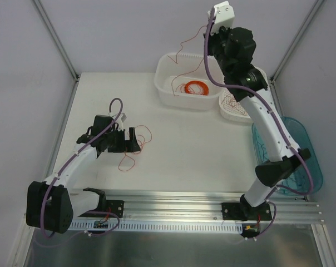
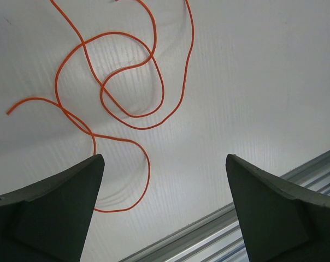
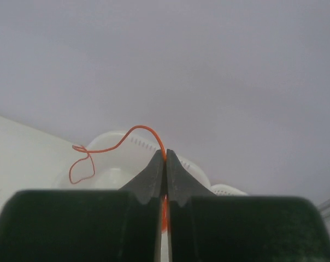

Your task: Untangle the cables

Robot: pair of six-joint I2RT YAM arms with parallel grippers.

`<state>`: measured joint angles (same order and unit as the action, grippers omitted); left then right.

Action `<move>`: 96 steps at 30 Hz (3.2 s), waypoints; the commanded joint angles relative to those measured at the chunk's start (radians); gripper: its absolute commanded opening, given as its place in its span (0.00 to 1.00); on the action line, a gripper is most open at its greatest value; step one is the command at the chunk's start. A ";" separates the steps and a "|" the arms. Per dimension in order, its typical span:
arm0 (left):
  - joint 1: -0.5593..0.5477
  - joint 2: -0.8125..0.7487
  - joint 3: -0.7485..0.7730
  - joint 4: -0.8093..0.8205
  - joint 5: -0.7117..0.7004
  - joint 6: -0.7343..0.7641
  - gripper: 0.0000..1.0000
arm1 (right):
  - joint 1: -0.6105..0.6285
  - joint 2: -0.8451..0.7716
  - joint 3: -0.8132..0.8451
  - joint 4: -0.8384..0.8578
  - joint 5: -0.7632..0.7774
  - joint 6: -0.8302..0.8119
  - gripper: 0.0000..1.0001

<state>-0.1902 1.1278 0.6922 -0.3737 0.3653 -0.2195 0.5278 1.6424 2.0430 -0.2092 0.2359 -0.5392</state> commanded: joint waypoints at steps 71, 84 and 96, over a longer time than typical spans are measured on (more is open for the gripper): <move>-0.247 0.633 0.383 -0.034 -0.427 0.232 0.84 | 0.006 -0.793 -0.929 -0.509 -0.053 0.191 0.97; -0.247 0.673 0.386 -0.110 -0.233 0.132 0.00 | 0.005 -0.786 -0.928 -0.513 -0.052 0.185 0.97; -0.249 0.417 0.670 -0.122 -0.161 0.112 0.00 | 0.006 -0.837 -0.894 -0.570 -0.006 0.168 0.97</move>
<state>-0.4328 1.6527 1.2205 -0.5133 0.1421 -0.0902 0.5365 0.8444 1.1049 -0.7528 0.1947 -0.3534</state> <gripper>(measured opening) 0.008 0.969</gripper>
